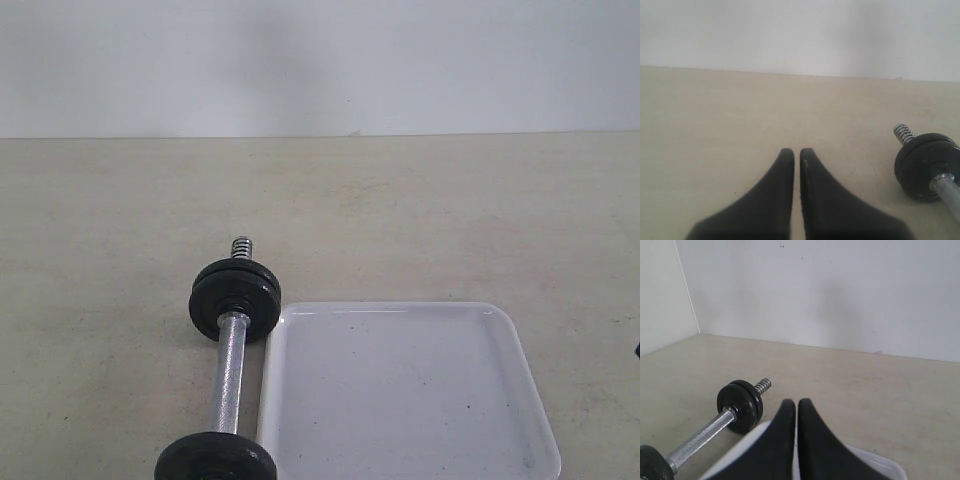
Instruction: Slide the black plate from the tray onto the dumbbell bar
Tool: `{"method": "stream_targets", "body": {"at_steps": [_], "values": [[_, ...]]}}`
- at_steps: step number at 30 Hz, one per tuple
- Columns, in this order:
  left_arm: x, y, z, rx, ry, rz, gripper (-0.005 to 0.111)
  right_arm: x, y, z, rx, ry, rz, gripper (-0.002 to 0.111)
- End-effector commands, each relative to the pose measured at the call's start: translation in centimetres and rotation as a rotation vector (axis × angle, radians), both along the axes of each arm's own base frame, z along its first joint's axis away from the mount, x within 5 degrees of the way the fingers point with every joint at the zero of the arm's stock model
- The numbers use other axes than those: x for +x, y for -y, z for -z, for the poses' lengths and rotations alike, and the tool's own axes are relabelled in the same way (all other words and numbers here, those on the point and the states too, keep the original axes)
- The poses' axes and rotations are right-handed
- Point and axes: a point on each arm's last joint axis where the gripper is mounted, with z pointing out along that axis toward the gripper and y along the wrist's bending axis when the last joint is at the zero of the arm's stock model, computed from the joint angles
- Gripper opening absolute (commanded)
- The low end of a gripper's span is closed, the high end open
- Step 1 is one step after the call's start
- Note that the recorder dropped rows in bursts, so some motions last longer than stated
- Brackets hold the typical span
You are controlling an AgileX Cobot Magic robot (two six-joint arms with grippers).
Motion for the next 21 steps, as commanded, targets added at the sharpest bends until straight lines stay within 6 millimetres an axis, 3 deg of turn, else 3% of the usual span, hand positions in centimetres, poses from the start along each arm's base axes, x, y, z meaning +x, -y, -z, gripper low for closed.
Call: {"method": "stream_targets", "body": {"at_steps": [1, 21], "values": [[-0.01, -0.17, 0.14, -0.011, -0.005, -0.023, 0.004, 0.00, 0.07, -0.07, -0.004, 0.012, 0.008, 0.000], [-0.02, -0.52, 0.16, -0.017, -0.007, -0.089, 0.004, 0.01, 0.08, -0.08, -0.003, 0.013, 0.009, 0.000]]}}
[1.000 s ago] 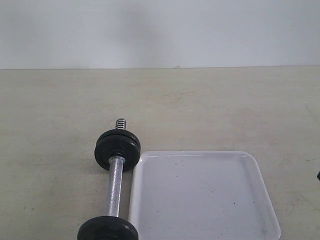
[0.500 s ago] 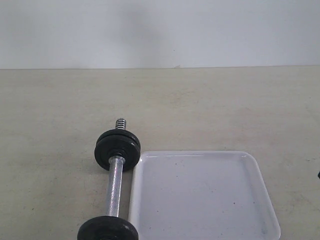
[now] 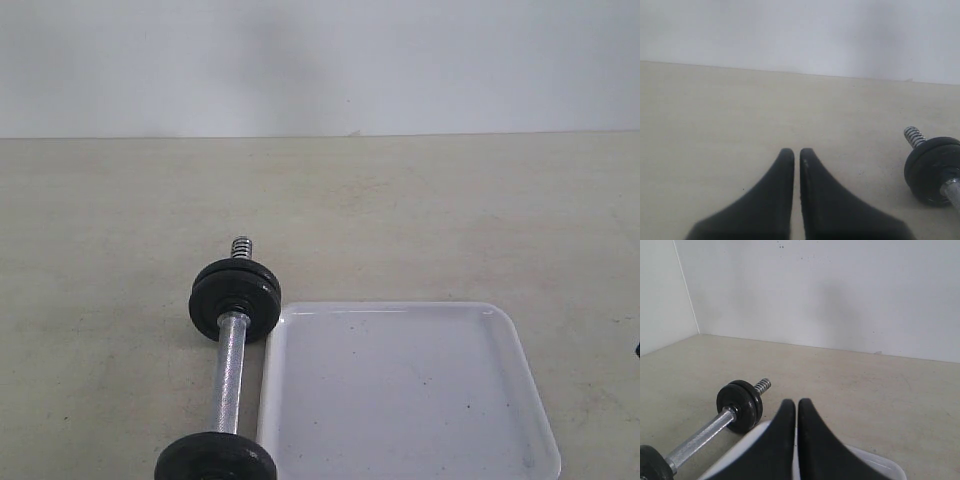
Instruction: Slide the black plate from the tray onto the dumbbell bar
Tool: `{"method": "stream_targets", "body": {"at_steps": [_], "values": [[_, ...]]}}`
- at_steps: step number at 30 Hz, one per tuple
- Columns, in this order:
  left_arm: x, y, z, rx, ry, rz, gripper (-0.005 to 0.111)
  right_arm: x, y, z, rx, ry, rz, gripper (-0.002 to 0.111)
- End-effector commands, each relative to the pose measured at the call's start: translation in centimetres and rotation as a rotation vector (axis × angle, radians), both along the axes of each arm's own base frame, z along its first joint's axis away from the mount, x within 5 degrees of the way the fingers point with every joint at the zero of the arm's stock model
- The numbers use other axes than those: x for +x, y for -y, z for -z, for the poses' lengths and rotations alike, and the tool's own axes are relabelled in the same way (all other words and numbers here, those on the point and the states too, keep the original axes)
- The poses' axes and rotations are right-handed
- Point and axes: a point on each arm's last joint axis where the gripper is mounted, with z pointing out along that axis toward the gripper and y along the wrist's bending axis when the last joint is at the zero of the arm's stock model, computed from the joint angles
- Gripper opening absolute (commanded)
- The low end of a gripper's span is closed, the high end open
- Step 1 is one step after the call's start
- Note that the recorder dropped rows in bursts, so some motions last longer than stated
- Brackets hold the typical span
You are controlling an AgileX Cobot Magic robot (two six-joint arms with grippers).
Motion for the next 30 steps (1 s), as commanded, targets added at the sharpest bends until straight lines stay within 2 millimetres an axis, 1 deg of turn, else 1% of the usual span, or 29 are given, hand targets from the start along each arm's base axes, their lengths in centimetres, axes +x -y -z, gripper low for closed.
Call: {"method": "stream_targets", "body": {"at_steps": [1, 30], "values": [[-0.02, -0.28, 0.11, -0.004, -0.001, -0.050, 0.004, 0.00, 0.07, -0.08, -0.001, 0.011, 0.008, 0.000], [-0.02, -0.33, 0.11, -0.004, -0.001, -0.060, 0.004, 0.00, 0.07, -0.08, -0.001, 0.011, 0.008, 0.000]]}}
